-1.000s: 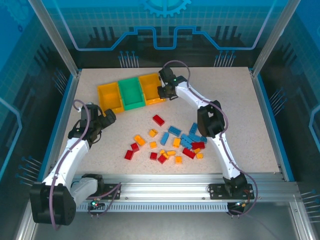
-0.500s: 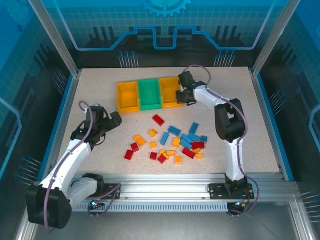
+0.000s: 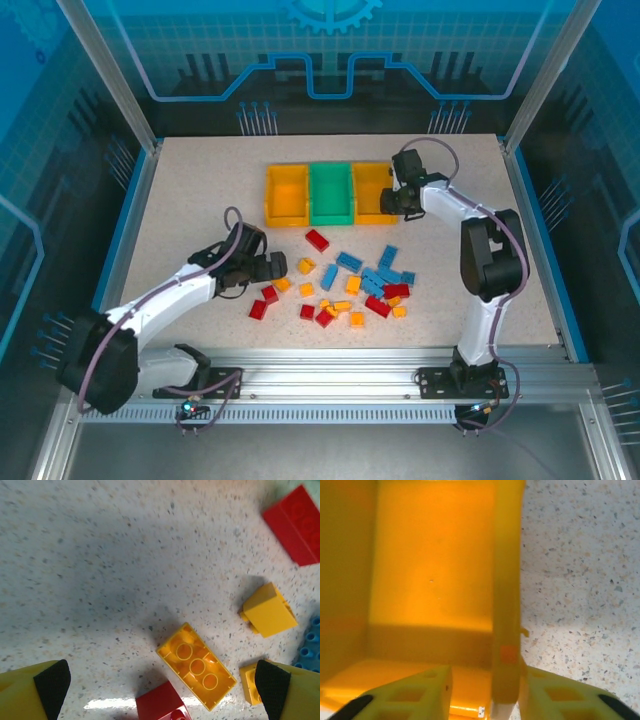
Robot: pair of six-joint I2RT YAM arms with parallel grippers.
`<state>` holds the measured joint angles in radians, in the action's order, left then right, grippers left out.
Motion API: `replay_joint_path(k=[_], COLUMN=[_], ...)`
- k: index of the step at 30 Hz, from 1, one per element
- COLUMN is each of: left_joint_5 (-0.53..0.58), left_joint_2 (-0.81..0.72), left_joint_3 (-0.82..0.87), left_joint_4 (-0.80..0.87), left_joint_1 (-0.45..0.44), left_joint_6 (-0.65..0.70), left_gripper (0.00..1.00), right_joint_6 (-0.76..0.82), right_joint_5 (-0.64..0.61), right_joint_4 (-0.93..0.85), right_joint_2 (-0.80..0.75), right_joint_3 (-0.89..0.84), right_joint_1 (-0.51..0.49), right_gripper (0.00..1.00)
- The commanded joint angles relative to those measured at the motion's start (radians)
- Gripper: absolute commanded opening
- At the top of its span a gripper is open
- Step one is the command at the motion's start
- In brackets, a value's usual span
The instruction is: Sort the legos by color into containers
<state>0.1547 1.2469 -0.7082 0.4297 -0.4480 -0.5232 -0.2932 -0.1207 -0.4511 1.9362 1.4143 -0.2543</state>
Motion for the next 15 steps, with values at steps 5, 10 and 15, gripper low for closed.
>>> replay_joint_path(k=[5, 10, 15], left_joint_5=[-0.049, -0.076, -0.088], left_joint_2=[0.108, 0.165, 0.228], left_joint_3=[-0.089, -0.120, -0.172], left_joint_4=[0.050, 0.069, 0.139], left_joint_1=[-0.018, -0.023, -0.035], left_joint_6=[-0.090, -0.212, -0.301], left_gripper=[0.99, 0.98, 0.97], right_joint_6=[-0.020, -0.048, -0.049], right_joint_5=[0.056, 0.049, 0.008], right_joint_4=[0.016, 0.010, -0.027], right_joint_2=[-0.113, -0.169, -0.198], right_joint_3=[-0.053, -0.096, -0.116], right_joint_1=[0.002, 0.002, 0.018], right_gripper=[0.65, 0.68, 0.70])
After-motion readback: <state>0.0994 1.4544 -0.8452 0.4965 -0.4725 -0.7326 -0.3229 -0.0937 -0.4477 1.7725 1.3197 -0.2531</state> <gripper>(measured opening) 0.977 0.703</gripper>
